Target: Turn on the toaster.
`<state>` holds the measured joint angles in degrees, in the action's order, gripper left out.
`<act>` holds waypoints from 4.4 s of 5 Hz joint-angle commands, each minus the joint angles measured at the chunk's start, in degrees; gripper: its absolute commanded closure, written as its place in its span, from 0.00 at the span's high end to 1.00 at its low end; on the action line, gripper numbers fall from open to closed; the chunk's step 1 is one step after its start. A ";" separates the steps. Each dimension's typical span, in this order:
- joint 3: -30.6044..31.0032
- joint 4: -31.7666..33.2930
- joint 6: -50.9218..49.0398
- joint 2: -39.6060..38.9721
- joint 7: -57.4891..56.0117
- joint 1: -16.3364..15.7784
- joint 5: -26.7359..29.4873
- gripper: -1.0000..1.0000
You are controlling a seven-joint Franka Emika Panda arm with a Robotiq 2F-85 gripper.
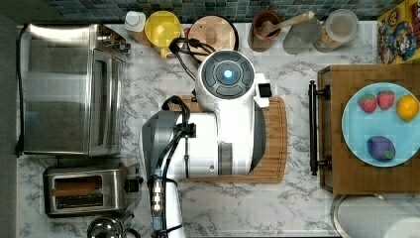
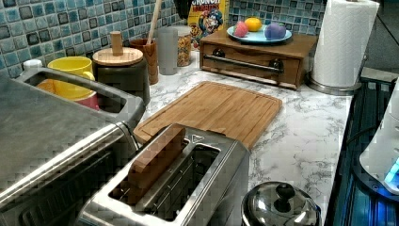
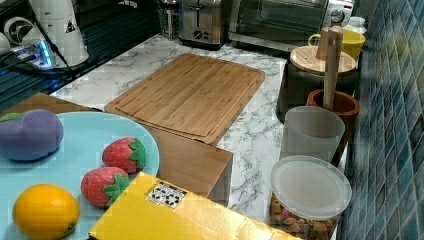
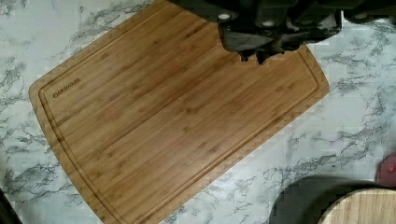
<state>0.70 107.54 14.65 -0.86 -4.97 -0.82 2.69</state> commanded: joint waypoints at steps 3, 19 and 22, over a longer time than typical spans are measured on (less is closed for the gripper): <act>5.89 12.25 7.60 2.78 -14.91 -4.22 2.71 0.00; 18.12 34.28 22.37 15.86 -33.24 -10.56 25.24 0.00; 20.80 32.66 24.28 9.70 -27.42 -7.43 20.49 0.00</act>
<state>21.75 144.92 37.77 10.25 -34.80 -9.96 24.55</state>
